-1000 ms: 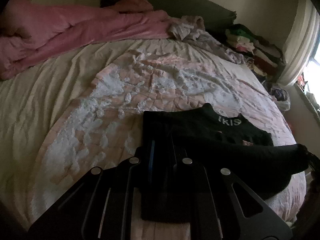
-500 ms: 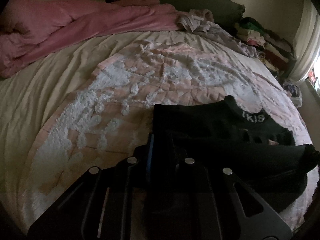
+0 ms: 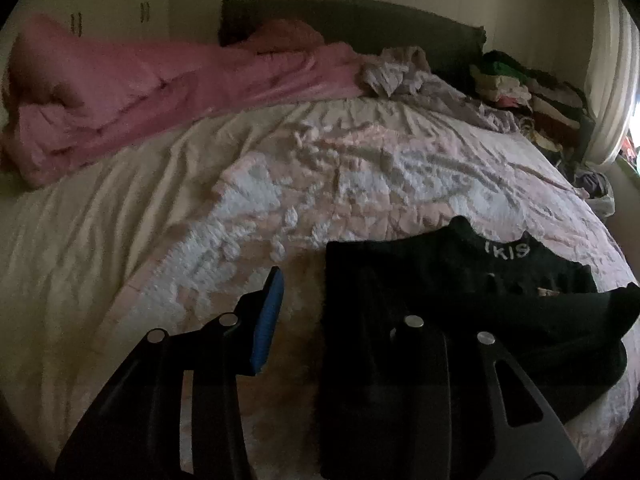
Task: Fold small clothes
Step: 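Open both grippers to release the folded hem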
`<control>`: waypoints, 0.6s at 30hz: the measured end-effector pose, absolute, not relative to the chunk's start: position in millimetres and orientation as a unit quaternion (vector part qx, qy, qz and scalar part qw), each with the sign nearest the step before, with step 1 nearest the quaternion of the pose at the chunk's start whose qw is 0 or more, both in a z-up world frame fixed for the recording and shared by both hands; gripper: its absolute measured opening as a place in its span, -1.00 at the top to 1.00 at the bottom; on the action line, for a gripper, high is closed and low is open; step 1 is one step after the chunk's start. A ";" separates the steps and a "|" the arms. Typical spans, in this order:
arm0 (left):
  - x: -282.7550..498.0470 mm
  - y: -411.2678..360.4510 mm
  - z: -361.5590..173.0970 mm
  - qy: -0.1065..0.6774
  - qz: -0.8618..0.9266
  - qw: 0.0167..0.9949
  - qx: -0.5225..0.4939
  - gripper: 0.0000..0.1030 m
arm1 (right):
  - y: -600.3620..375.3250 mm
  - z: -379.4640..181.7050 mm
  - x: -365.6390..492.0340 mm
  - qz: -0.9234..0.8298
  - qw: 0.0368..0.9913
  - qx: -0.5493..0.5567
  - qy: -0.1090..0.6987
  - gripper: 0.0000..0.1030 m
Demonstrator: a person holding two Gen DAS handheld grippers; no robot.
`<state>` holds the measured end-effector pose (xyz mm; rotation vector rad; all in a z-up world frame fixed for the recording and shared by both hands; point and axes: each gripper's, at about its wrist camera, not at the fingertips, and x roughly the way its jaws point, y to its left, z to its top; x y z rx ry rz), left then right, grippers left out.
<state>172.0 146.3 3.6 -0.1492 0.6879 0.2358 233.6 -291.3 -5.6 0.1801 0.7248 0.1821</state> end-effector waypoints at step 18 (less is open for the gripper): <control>145.3 105.5 17.2 0.339 0.068 0.938 -0.030 -0.27 | -229.4 24.0 176.4 0.191 0.929 0.009 0.316 -0.30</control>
